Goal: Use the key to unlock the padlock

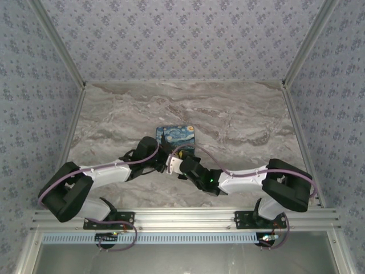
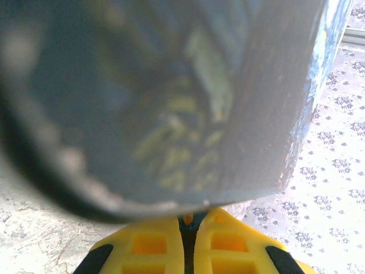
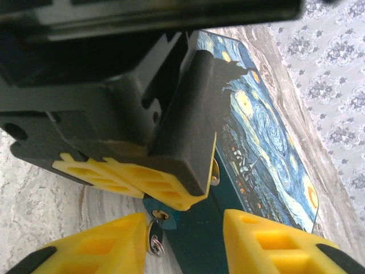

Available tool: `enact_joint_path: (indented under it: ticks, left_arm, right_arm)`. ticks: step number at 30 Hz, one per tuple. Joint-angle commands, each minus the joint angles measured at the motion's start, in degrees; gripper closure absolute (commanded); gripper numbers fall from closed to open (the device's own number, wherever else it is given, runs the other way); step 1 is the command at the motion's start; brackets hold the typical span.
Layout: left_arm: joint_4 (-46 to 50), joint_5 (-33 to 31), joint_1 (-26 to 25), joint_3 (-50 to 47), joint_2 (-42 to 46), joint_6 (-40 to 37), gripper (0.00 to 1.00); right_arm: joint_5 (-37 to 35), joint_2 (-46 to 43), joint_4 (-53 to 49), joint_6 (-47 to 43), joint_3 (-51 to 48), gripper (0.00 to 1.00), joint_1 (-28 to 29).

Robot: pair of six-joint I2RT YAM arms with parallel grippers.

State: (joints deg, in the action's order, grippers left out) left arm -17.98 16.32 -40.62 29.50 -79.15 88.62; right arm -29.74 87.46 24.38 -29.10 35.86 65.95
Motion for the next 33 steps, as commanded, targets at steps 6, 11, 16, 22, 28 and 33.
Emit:
enact_joint_path:
  ticks: [6,11,16,22,28,33]
  left_arm:
    - [-0.6,1.1,0.1,2.0,1.8,0.1,1.00]
    - [-0.8,1.0,0.1,1.9,1.6,0.2,1.00]
    - [-0.9,0.9,0.1,1.9,1.7,0.3,1.00]
    - [-1.1,0.9,0.1,1.8,1.8,0.3,1.00]
    - [-1.4,0.9,0.0,1.7,1.6,0.5,1.00]
    - [-1.5,1.0,0.0,1.6,1.6,0.5,1.00]
  right_arm:
    - [-0.8,1.1,2.2,1.2,1.1,0.78,-0.7]
    - [-1.9,0.9,2.2,3.0,0.6,0.92,-0.7]
    - [-2.9,0.8,2.4,4.9,0.3,1.00,-0.8]
    - [-2.2,0.2,3.0,10.7,-0.4,1.00,-1.6]
    - [7.2,-1.3,5.0,23.7,-2.3,1.00,-4.6]
    - [17.5,-0.5,10.5,33.6,-4.5,1.00,-7.6]
